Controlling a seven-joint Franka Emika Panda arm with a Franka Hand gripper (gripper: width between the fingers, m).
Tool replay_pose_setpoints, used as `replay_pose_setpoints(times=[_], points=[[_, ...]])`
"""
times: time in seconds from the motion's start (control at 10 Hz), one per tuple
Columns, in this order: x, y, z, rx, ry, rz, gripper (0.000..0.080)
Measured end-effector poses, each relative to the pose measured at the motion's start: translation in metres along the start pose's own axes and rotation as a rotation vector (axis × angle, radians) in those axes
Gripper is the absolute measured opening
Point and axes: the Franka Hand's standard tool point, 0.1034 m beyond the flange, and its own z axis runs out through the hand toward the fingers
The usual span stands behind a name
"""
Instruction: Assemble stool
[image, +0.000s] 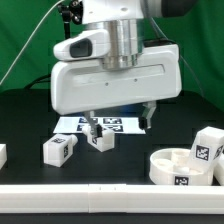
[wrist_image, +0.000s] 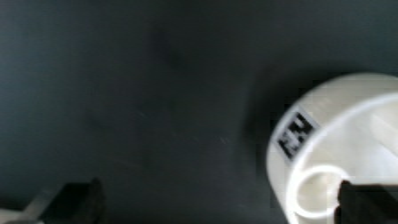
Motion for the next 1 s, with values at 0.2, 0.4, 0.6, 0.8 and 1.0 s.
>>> replay_pose_setpoints(times=[0.2,0.4,0.6,0.8,1.0], points=[[-0.001,0.000,0.001,0.000,-0.002,0.001,0.0649],[-0.005,0.002,0.003,-0.003,-0.001,-0.020,0.0649],[-0.035,0.007,0.016,-0.039,0.009,-0.059,0.0649],[-0.045,0.007,0.019,-0.042,0.003,-0.052,0.0649],[-0.044,0.007,0.019,-0.043,0.004,-0.065,0.0649]])
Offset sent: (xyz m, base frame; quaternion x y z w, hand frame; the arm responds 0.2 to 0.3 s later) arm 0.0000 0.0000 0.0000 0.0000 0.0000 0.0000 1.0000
